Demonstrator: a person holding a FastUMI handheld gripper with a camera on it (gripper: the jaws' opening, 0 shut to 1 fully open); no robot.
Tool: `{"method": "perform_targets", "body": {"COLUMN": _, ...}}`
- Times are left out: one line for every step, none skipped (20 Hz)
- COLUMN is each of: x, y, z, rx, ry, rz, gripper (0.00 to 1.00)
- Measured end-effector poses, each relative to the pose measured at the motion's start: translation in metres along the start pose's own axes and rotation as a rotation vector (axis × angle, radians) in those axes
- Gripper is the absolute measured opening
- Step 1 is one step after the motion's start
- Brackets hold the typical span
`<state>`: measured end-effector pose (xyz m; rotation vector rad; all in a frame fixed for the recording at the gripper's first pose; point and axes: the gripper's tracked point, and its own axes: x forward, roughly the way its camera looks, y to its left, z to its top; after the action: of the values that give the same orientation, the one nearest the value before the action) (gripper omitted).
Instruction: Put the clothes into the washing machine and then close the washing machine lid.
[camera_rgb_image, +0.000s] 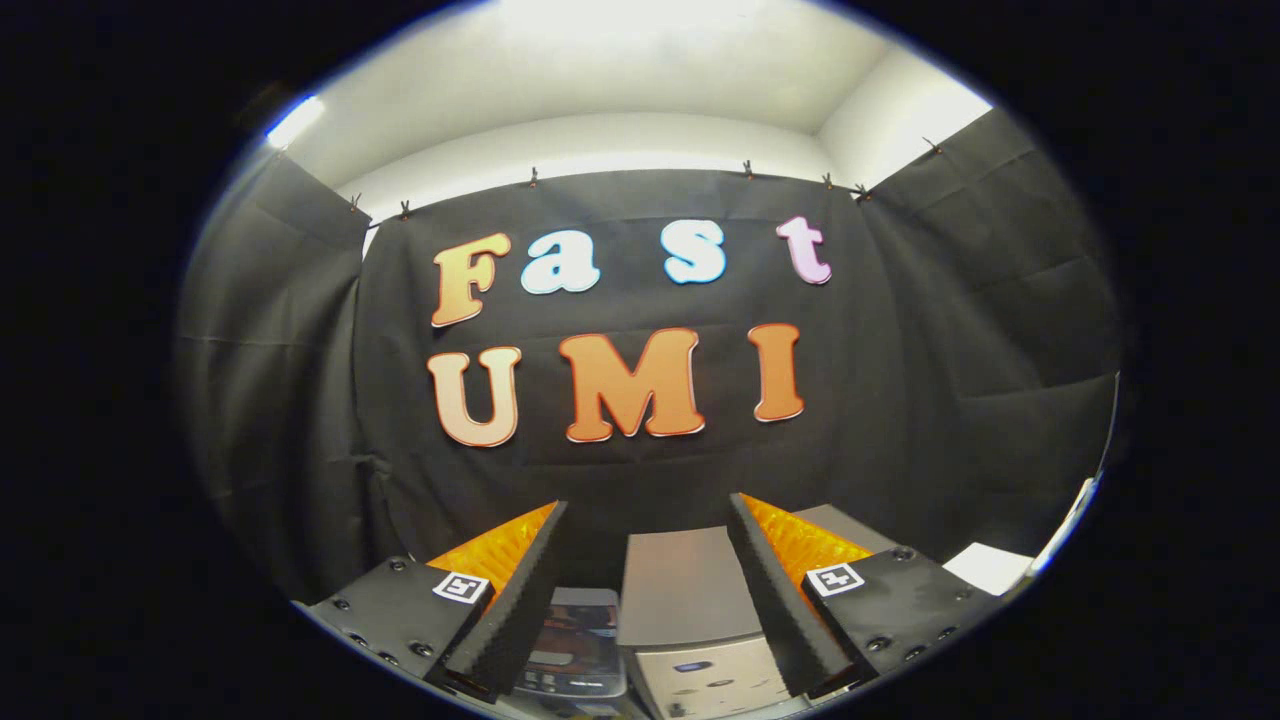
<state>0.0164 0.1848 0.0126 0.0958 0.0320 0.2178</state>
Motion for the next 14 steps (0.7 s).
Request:
{"method": "perform_targets", "body": {"x": -0.011, "y": -0.015, "z": 0.004, "rx": 0.000, "ry": -0.004, "rz": -0.009, "gripper": 1.00}}
{"method": "perform_targets", "body": {"x": -0.022, "y": -0.030, "z": 0.007, "rx": 0.001, "ry": -0.009, "rz": -0.014, "gripper": 1.00}}
{"method": "perform_targets", "body": {"x": -0.034, "y": -0.044, "z": 0.011, "rx": -0.003, "ry": -0.012, "rz": -0.023, "gripper": 1.00}}
{"method": "perform_targets", "body": {"x": -0.045, "y": -0.058, "z": 0.016, "rx": -0.010, "ry": -0.013, "rz": -0.031, "gripper": 1.00}}
{"method": "perform_targets", "body": {"x": -0.058, "y": -0.072, "z": 0.022, "rx": -0.018, "ry": -0.018, "rz": -0.036, "gripper": 1.00}}
{"method": "perform_targets", "body": {"x": -0.069, "y": -0.084, "z": 0.026, "rx": -0.025, "ry": -0.018, "rz": -0.042, "gripper": 1.00}}
{"method": "perform_targets", "body": {"x": -0.078, "y": -0.096, "z": 0.027, "rx": -0.031, "ry": -0.019, "rz": -0.042, "gripper": 1.00}}
{"method": "perform_targets", "body": {"x": -0.087, "y": -0.105, "z": 0.030, "rx": -0.037, "ry": -0.018, "rz": -0.042, "gripper": 1.00}}
{"method": "perform_targets", "body": {"x": -0.099, "y": -0.113, "z": 0.032, "rx": -0.041, "ry": -0.021, "rz": -0.042, "gripper": 1.00}}
{"method": "perform_targets", "body": {"x": -0.108, "y": -0.120, "z": 0.034, "rx": -0.044, "ry": -0.027, "rz": -0.040, "gripper": 0.99}}
{"method": "perform_targets", "body": {"x": -0.115, "y": -0.129, "z": 0.034, "rx": -0.046, "ry": -0.031, "rz": -0.042, "gripper": 0.99}}
{"method": "perform_targets", "body": {"x": -0.122, "y": -0.137, "z": 0.035, "rx": -0.049, "ry": -0.034, "rz": -0.046, "gripper": 0.99}}
{"method": "perform_targets", "body": {"x": -0.126, "y": -0.142, "z": 0.035, "rx": -0.052, "ry": -0.038, "rz": -0.055, "gripper": 0.99}}
{"method": "perform_targets", "body": {"x": -0.130, "y": -0.148, "z": 0.034, "rx": -0.058, "ry": -0.035, "rz": -0.067, "gripper": 0.99}}
